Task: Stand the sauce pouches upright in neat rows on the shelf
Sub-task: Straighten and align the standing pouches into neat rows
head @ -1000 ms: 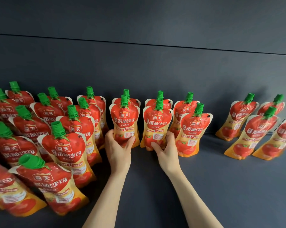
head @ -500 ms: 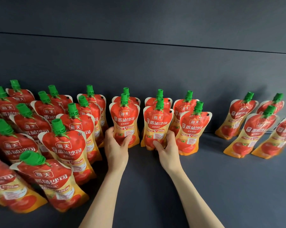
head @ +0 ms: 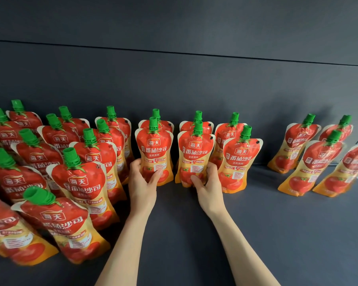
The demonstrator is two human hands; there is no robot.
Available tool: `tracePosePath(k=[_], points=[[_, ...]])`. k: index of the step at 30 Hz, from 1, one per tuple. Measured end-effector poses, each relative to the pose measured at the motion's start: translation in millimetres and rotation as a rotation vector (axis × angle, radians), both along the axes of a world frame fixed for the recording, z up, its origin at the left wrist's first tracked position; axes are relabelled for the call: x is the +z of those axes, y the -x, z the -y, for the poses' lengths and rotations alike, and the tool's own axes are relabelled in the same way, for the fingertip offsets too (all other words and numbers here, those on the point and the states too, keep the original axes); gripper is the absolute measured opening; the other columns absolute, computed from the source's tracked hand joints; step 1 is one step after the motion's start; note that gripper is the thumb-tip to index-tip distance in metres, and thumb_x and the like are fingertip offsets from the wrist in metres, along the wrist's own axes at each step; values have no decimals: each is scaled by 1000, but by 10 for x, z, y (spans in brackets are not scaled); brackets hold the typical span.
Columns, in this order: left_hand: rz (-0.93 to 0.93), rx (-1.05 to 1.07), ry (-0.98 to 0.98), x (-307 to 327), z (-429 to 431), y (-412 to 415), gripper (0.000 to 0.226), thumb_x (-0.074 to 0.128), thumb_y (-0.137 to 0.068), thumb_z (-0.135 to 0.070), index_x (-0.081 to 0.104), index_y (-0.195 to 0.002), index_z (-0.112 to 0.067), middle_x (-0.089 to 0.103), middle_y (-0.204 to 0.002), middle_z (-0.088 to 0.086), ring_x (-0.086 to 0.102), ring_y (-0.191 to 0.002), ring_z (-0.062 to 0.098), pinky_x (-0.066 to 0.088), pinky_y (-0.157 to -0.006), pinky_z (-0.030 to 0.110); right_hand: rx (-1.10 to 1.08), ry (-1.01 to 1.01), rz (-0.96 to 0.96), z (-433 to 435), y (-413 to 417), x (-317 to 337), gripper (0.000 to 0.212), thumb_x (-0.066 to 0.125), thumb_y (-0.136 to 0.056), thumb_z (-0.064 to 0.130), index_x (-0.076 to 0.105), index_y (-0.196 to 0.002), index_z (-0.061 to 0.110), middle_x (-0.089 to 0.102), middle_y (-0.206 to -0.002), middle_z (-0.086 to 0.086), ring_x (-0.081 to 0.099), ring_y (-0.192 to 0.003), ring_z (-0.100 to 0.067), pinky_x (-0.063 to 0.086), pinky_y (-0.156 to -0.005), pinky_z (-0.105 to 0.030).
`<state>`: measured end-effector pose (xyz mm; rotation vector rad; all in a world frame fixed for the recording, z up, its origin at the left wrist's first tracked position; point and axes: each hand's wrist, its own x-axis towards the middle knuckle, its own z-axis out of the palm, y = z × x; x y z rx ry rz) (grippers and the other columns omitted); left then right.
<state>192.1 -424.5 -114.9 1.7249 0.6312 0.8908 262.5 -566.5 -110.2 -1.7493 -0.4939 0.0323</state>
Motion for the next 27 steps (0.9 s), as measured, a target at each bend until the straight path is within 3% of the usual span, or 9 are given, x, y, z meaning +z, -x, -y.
tracePosePath(k=[4, 11, 16, 18, 20, 23, 27], points=[[-14, 20, -20, -10, 21, 10, 58, 71, -80, -20, 41, -128, -12, 52, -126, 6, 50, -115, 17, 42, -91, 28, -4, 0, 0, 0, 23, -4, 43, 57, -90, 4, 38, -129, 9, 54, -123, -1, 51, -115, -10, 41, -83, 0], [-56, 95, -109, -14, 92, 47, 70, 70, -80, -26, 34, -138, -12, 45, -139, 8, 42, -128, 23, 43, -102, 42, -18, 15, 11, -5, 69, 41, 50, 58, -90, 7, 34, -134, 11, 50, -128, 2, 48, -117, -8, 39, -94, -17], [-43, 134, -152, 29, 175, 101, 67, 68, -82, -27, 34, -138, -12, 44, -138, 9, 41, -129, 22, 42, -101, 38, -33, 1, 19, 11, 101, 53, 53, 58, -90, 8, 33, -136, 12, 48, -126, 7, 46, -116, -3, 37, -83, 2], [-30, 162, -187, 52, 214, 131, 60, 68, -82, -27, 40, -133, -11, 46, -133, 9, 44, -124, 22, 43, -98, 36, -47, -3, 24, 33, 135, 57, 52, 58, -91, 10, 33, -137, 12, 48, -127, 8, 46, -116, -2, 37, -83, 1], [-10, 178, -200, 78, 258, 153, 53, 66, -83, -27, 44, -128, -12, 47, -129, 10, 46, -121, 22, 47, -94, 36, -71, 0, 41, 74, 183, 80, 47, 57, -92, 13, 37, -134, 13, 50, -125, 9, 48, -114, -1, 37, -82, 0], [40, 160, -186, 128, 390, 166, 40, 62, -86, -27, 49, -122, -14, 51, -125, 8, 50, -114, 18, 50, -87, 30, -166, -11, 100, 214, 262, 116, 27, 58, -91, 14, 52, -118, 14, 57, -108, 9, 55, -94, 3, 40, -72, 3], [106, 65, -188, 186, 678, 116, 22, 60, -88, -21, 56, -108, -12, 59, -108, 2, 56, -100, 14, 49, -79, 22, -382, -88, 153, 585, 222, 169, 10, 60, -89, 15, 57, -98, 16, 64, -93, 3, 59, -86, -6, 47, -71, -16]])
